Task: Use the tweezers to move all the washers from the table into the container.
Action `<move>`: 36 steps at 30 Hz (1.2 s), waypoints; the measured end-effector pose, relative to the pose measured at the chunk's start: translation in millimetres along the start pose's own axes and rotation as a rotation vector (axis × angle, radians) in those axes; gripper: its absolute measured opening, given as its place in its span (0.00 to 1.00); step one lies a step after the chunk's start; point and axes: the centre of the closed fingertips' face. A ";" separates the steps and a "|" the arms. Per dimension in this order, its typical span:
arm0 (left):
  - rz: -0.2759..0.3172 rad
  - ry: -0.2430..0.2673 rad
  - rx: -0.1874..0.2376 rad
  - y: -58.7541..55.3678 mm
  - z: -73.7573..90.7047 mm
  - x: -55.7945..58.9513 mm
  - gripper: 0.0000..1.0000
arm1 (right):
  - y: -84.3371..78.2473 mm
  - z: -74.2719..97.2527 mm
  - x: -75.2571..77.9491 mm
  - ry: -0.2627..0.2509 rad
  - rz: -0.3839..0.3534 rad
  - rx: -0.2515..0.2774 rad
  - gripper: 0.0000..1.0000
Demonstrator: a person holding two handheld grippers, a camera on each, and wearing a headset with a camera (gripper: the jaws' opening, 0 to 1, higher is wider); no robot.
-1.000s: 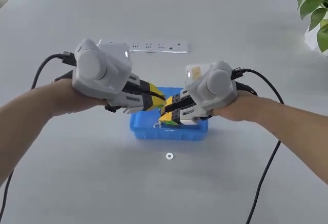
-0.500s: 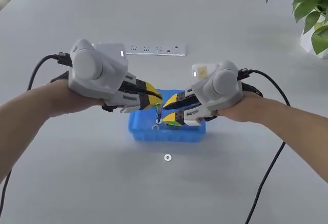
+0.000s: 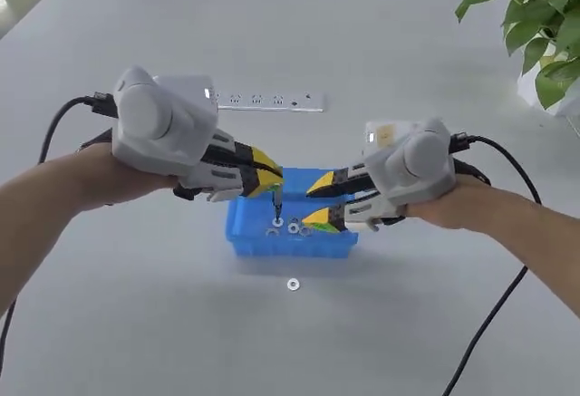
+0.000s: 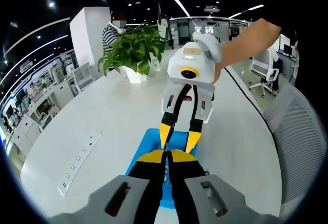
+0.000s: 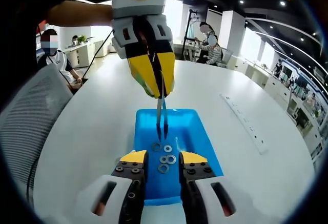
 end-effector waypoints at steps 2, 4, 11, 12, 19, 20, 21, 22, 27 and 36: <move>-0.002 -0.004 0.001 2.8 2.5 3.1 0.06 | -2.8 5.0 0.8 -0.012 -0.003 -0.003 0.25; -0.006 -0.003 0.003 6.0 5.2 5.5 0.06 | -3.5 11.2 -0.1 -0.024 -0.018 0.001 0.27; -0.001 -0.020 0.013 13.9 10.9 17.4 0.06 | -6.0 30.4 -8.2 -0.063 -0.040 0.004 0.29; -0.002 -0.023 0.012 14.1 11.2 19.2 0.06 | -6.6 32.2 -9.0 -0.066 -0.043 0.004 0.30; -0.004 -0.042 0.009 17.0 13.6 30.5 0.06 | -10.4 46.7 -17.5 -0.093 -0.060 0.000 0.33; -0.005 -0.044 0.009 17.3 13.7 31.9 0.06 | -10.9 47.9 -18.7 -0.095 -0.061 -0.001 0.34; -0.005 -0.046 0.009 17.5 13.7 32.7 0.06 | -11.6 49.4 -20.9 -0.096 -0.063 -0.003 0.35; -0.004 -0.048 0.011 18.0 13.8 34.0 0.06 | -11.8 50.3 -22.7 -0.096 -0.064 -0.005 0.35; -0.003 -0.058 0.012 18.6 12.6 40.0 0.06 | -15.7 56.4 -31.6 -0.101 -0.072 -0.010 0.39; 0.000 -0.079 0.015 15.6 8.3 49.8 0.06 | -23.5 61.8 -42.6 -0.106 -0.096 -0.015 0.47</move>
Point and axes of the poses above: the centre of the closed fingertips' face, and the gripper's own axes: z roughly backward along the fingers, x roughly to its right, y roughly out of its top, and after that the axes turned 6 degrees about z, right-handed
